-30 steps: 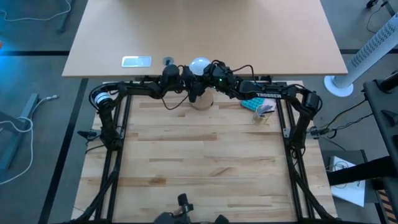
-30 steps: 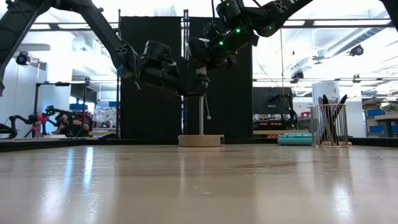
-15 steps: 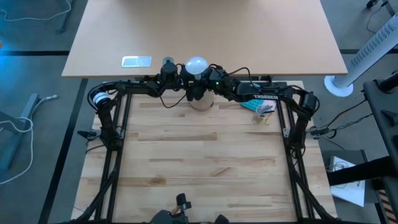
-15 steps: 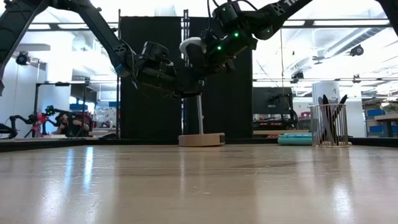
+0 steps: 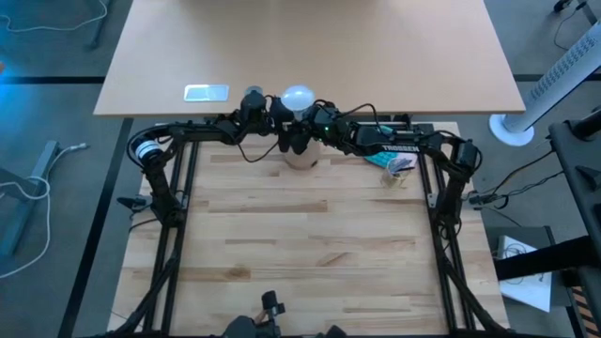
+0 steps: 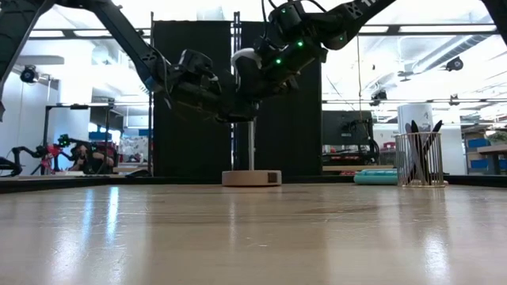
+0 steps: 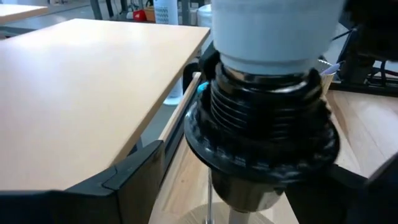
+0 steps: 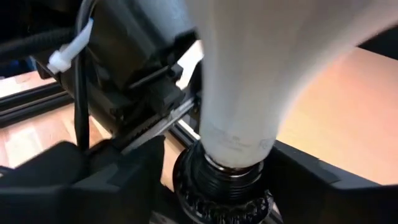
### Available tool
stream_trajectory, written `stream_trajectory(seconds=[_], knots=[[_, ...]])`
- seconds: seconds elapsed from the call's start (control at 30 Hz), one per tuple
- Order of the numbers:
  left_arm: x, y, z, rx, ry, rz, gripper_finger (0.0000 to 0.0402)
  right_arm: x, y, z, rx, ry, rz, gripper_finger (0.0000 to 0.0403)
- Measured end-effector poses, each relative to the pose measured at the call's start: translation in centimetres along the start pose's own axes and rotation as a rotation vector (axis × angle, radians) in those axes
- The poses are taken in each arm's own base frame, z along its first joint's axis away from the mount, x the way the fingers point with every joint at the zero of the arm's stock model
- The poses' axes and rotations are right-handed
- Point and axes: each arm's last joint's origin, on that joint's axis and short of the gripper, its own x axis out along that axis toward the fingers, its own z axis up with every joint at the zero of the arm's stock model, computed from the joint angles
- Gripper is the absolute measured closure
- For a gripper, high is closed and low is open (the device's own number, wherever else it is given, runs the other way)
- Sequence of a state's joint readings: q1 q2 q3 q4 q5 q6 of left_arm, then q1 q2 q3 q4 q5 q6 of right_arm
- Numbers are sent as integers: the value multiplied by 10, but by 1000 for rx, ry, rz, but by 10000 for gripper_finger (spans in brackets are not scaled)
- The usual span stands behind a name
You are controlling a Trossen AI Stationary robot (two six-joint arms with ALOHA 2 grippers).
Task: Screw lightbulb
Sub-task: Insert the light bulb into the table lamp
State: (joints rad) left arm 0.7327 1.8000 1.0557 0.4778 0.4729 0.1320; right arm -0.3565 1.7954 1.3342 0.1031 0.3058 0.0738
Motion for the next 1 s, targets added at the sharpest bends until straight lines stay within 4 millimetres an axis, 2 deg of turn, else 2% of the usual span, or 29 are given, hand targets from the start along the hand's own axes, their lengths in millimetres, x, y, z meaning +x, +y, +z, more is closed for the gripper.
stream_trajectory(seconds=[0.17, 0.27, 0.47, 0.9, 1.0], knots=[[-1, 2, -1, 8, 6, 5, 113, -8, 0, 2, -14, 33, 2, 72], [-1, 2, 0, 11, 3, 9, 113, -13, 0, 3, -20, 51, 4, 56], [-1, 4, 1, 17, -3, 18, 113, -21, 2, 1, -42, 116, 13, 53], [-2, 4, -4, 27, 52, 27, 112, -35, 3, 12, -45, 82, 23, 53], [-2, 5, -8, 30, 95, 81, 101, -36, 2, 13, -46, 86, 22, 53]])
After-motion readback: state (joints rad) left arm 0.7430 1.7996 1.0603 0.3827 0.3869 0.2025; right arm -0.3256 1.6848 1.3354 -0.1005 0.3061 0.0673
